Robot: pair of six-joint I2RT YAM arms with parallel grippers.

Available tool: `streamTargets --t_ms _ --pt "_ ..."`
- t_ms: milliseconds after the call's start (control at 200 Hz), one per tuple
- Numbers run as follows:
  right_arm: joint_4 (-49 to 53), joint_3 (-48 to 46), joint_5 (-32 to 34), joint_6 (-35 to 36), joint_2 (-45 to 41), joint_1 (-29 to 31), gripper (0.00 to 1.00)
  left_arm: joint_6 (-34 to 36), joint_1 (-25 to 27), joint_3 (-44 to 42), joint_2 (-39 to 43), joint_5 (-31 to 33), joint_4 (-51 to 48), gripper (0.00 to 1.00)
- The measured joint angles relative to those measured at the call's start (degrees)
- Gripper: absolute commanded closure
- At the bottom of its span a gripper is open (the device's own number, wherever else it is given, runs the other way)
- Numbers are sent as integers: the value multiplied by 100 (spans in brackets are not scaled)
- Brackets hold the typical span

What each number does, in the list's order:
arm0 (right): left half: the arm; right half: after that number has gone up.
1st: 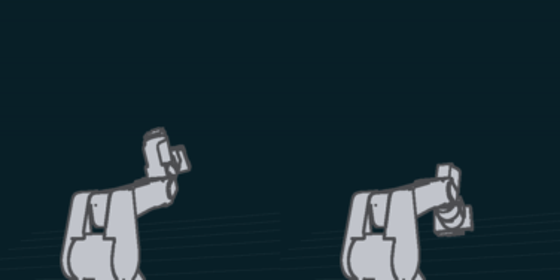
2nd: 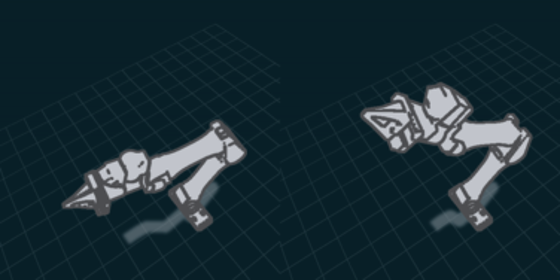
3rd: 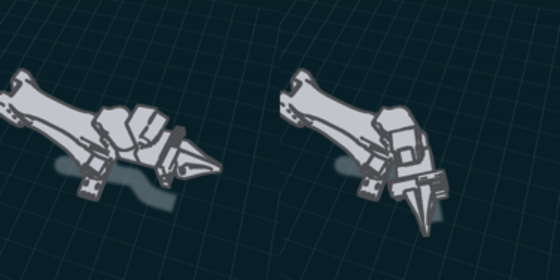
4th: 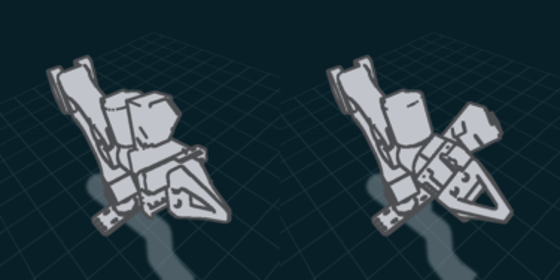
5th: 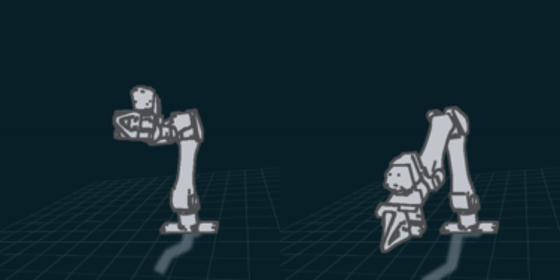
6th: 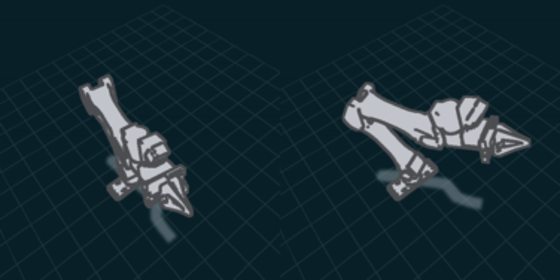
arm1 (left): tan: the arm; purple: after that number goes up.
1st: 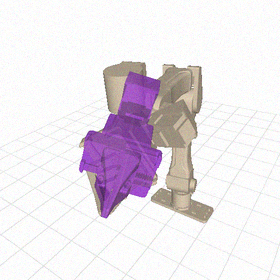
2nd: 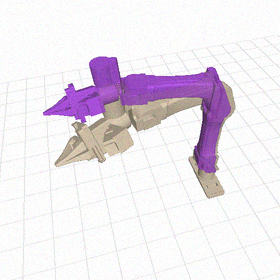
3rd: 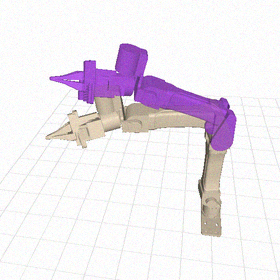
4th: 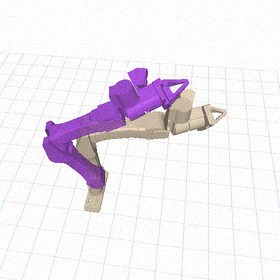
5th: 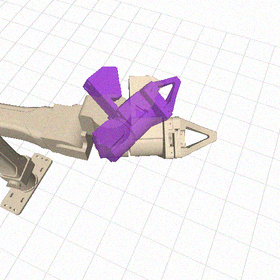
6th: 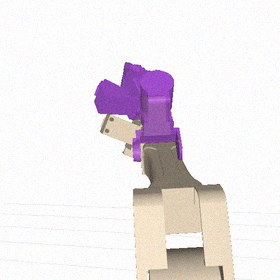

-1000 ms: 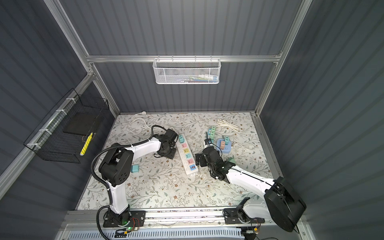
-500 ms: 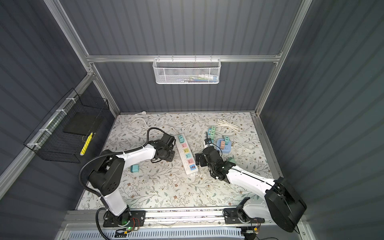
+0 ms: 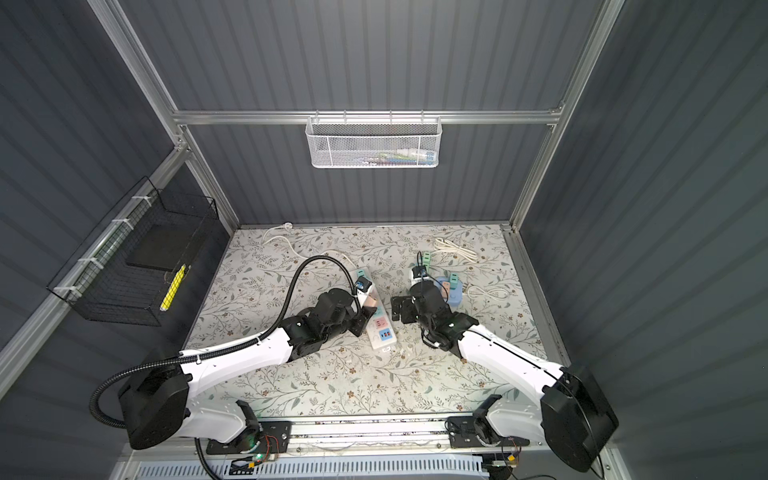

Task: Insert the plug
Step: 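Carry the pink adapter with the left gripper while the right gripper reaches for it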

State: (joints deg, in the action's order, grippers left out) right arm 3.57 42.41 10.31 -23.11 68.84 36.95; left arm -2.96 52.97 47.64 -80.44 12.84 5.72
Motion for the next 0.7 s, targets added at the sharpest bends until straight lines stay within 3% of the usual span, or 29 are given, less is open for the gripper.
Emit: streamTargets --t_ms 335,585,700 --pt "490 361 -1198 -262 -782 -278 17 525 186 -540 164 116 857 81" --pt "323 767 -2229 -216 -269 -278 29 732 223 -540 369 68 1060 80" --pt "256 776 -2763 -234 52 -278 42 750 223 -540 437 42 1069 80"
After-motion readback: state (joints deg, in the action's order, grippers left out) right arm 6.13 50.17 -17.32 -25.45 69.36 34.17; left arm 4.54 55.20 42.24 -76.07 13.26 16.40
